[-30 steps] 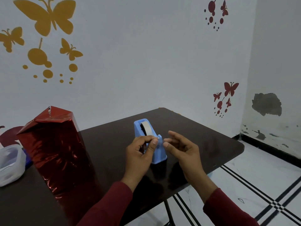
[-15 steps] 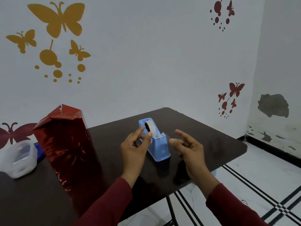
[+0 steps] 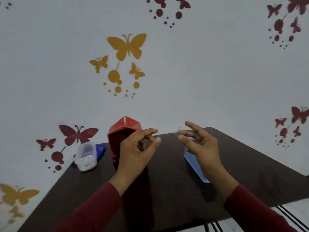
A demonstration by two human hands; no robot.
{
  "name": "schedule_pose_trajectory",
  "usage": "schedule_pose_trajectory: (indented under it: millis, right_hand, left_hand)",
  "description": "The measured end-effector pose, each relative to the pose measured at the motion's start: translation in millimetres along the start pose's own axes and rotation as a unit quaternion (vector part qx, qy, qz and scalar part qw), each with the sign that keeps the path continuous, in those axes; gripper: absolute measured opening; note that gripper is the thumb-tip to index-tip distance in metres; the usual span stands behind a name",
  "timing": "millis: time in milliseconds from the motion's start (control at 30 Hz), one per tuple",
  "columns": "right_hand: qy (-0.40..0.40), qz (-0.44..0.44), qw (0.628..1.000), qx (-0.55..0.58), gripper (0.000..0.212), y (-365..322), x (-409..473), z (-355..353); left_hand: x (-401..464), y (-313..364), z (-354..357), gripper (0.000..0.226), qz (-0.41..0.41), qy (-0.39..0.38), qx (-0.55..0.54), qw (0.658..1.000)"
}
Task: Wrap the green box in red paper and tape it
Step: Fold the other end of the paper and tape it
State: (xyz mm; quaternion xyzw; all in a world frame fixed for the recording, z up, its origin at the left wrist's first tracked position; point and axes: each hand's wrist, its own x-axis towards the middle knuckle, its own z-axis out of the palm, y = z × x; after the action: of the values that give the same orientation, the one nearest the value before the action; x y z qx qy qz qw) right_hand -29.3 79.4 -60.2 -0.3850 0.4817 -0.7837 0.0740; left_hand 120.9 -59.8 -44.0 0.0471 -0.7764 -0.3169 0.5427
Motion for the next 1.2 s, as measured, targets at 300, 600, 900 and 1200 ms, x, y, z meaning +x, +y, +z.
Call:
schedule_pose_trajectory:
  millis: [300, 600, 900, 1200]
  right_hand:
    - [-0.038, 0.073, 0.996, 0.024, 0.041, 1.5, 45.0, 60.3]
    - [-0.035, 0.095, 0.987, -0.126, 0.096, 29.5, 85.9, 102.1]
    - [-0.091, 0.170, 0.981, -0.029, 0.095, 39.8, 101.7, 140.1]
    - [-0.088, 0.177, 0.979, -0.046, 0.091, 40.4, 105.2, 141.2]
  left_hand:
    - [31.9, -0.4, -85.7, 0.029, 0.009, 0.047, 0.096, 0.994]
    - [66.2, -22.8, -111.9, 0.066, -0.112, -0.165, 0.238, 0.950]
    - [108.9, -35.7, -103.4, 0.021, -0.128, -0.153, 0.184, 0.962]
    - [122.7, -60.3, -93.8, 0.022, -0.268, -0.111, 0.116, 0.950]
